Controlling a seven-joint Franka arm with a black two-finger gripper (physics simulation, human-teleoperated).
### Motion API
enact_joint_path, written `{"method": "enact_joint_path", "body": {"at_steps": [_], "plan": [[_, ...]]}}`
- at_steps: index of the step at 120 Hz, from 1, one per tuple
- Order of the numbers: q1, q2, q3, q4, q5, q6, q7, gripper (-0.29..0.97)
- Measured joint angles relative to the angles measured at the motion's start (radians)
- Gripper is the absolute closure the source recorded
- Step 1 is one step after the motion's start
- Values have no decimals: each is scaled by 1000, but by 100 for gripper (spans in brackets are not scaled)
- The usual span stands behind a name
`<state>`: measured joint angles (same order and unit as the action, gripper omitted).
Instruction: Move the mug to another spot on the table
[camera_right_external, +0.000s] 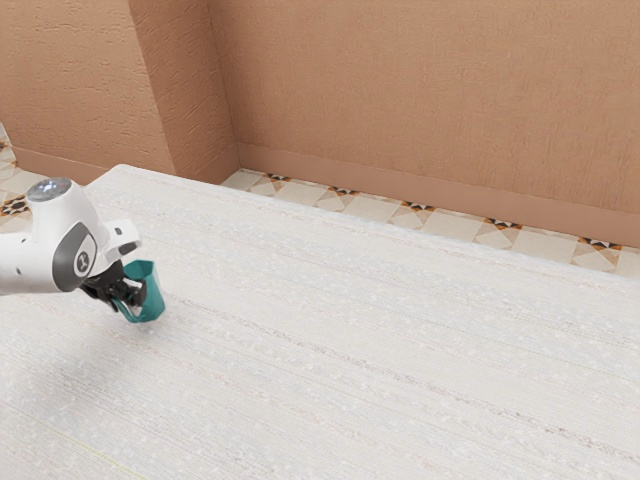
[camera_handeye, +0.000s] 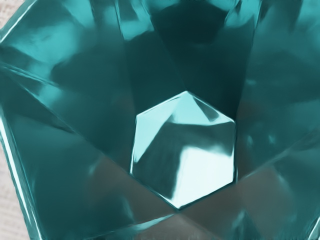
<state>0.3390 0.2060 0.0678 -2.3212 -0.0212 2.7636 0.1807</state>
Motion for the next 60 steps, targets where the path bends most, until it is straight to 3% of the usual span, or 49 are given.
{"method": "enact_joint_path", "body": {"at_steps": [42,60], "plan": [[-18,-21,-2,-4,2,74,-7,60],[-24,-105,-5,-82,1,114,-10,64]]}}
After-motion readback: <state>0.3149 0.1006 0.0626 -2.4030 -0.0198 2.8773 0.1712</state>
